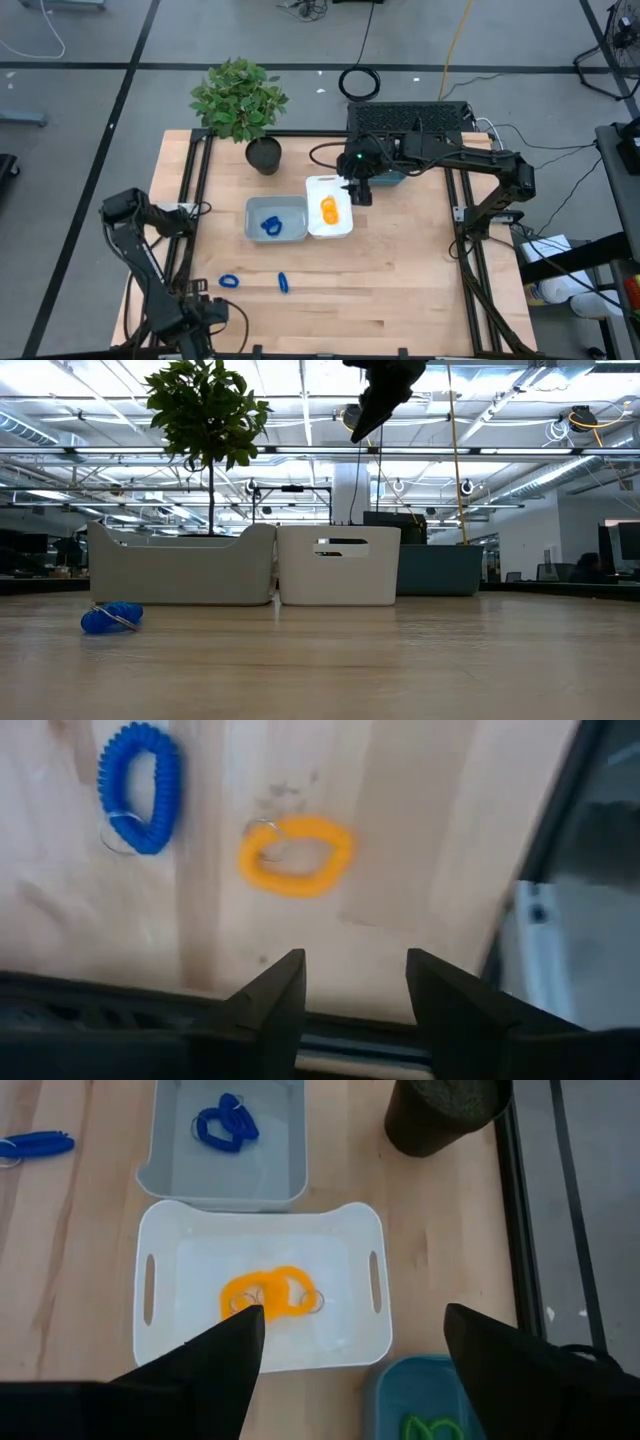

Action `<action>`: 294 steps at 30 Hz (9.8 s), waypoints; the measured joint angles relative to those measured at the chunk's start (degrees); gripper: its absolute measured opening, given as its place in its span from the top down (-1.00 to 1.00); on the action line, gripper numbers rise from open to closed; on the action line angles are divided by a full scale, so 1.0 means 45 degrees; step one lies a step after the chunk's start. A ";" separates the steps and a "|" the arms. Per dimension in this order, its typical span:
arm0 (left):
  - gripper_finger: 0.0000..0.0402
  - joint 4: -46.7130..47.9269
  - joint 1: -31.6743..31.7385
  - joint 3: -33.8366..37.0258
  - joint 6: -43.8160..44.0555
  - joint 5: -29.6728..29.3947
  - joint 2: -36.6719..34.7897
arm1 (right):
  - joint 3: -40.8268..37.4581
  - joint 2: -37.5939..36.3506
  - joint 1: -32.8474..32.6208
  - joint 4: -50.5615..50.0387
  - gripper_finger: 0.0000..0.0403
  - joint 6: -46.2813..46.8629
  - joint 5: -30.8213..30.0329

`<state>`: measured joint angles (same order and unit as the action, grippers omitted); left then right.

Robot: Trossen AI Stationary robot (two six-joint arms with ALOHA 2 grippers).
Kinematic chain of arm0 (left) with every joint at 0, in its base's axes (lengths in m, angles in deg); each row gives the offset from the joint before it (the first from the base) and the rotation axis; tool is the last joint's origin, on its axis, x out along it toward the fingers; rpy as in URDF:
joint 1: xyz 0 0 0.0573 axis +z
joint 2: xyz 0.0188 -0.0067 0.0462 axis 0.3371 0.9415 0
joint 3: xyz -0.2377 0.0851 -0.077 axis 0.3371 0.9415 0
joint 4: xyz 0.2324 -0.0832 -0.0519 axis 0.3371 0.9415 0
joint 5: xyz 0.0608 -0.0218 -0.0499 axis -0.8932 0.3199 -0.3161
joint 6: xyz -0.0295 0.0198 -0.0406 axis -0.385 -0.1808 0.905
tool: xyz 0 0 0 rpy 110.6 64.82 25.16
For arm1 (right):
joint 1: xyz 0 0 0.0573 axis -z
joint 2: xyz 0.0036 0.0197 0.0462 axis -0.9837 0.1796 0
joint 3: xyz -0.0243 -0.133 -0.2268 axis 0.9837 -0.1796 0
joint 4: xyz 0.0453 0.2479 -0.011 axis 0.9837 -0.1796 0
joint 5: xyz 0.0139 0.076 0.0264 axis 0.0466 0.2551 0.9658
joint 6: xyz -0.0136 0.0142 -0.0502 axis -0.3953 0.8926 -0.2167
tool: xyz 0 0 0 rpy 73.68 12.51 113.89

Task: Sort spring keychains
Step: Put the yellow spring keychain into the white bin, then put the blue spring keychain into the gray bin

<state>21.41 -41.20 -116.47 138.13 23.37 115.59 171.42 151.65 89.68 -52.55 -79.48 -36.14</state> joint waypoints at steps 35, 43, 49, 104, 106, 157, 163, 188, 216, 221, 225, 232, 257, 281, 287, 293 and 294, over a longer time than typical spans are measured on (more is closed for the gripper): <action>0.31 -0.6290 0.0436 0.4288 -0.1516 -0.0828 0.0058 | 0.0000 0.0000 -0.0012 -0.0221 -0.48 0.0306 -0.0010; 0.91 -0.6093 0.0495 0.4298 -0.0770 -0.1590 0.0068 | 0.0000 0.0000 -0.0012 0.0019 -0.48 0.0296 -0.0015; 0.96 -0.6072 0.0490 0.4298 -0.0017 -0.1992 0.0047 | 0.0000 0.0000 -0.0012 0.0012 -0.48 0.0192 -0.0018; 0.98 -1.3118 0.3920 0.4244 -1.3259 -1.1293 -0.6499 | -0.2380 -0.0738 -0.5017 0.8819 -0.48 0.0211 -0.0042; 0.98 -1.4002 0.4375 0.4244 -1.4328 -1.0839 -0.6701 | -0.2820 -0.0738 -0.5100 0.9540 -0.48 0.0225 -0.0050; 0.54 -1.6899 0.8693 0.4239 -1.5550 -0.4306 -0.6349 | -0.4405 -0.1072 -0.5132 1.2028 0.99 -0.1587 -0.0044; 0.16 -1.6403 0.8778 0.4239 -1.5146 -0.5820 -0.6618 | -0.4386 -0.2024 -0.5075 1.0138 1.00 -0.0544 -0.0040; -0.45 -0.9607 0.8888 0.4245 -1.0283 -0.3499 -0.6834 | 0.1192 -0.0293 -0.0812 -0.1128 1.00 0.0015 0.0014; -0.26 -0.7625 0.7830 0.4244 -0.8144 -0.2613 -0.6834 | 0.1295 0.4778 0.0255 0.0032 1.00 -0.1453 0.0647; -0.28 -0.7621 0.7678 0.4244 -0.7977 -0.2642 -0.6834 | 0.0017 0.4799 0.0255 0.1362 1.00 -0.1372 0.0646; -0.29 -0.7631 0.7664 0.4244 -0.7660 -0.2642 -0.6771 | -0.0955 0.4775 0.0138 0.2665 1.00 -0.1369 0.0636; -0.23 -0.7622 0.7664 0.4244 -0.7631 -0.2637 -0.6742 | -0.1958 0.4779 -0.0095 0.3472 1.00 -0.1307 0.0566; -0.25 -0.7558 0.7659 0.4244 -0.7800 -0.2352 -0.6747 | -0.2127 0.3905 -0.0637 0.3733 -0.29 -0.2109 -0.1360; -0.25 -0.4113 0.6068 0.3149 -0.8013 -0.2656 -0.6216 | -0.2127 0.0565 -0.1173 0.3587 -0.37 -0.1346 -0.1316; -0.25 -0.1565 0.4931 0.1105 -0.7738 -0.3326 -0.4561 | -0.2142 0.0384 -0.1173 0.3600 -0.38 -0.1341 -0.1311; -0.25 0.0024 0.4348 0.0057 -0.7253 -0.2962 -0.2725 | -0.2160 -0.0100 -0.1296 0.4610 -0.36 -0.0945 -0.1295; -0.25 0.0233 0.4280 0.0057 -0.7112 -0.2800 -0.2436 | -0.2132 -0.0166 -0.1357 0.5161 -0.36 -0.0853 -0.1294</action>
<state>22.45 -21.94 -116.21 106.13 10.77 104.63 161.83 150.90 83.58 -29.32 -83.32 -41.97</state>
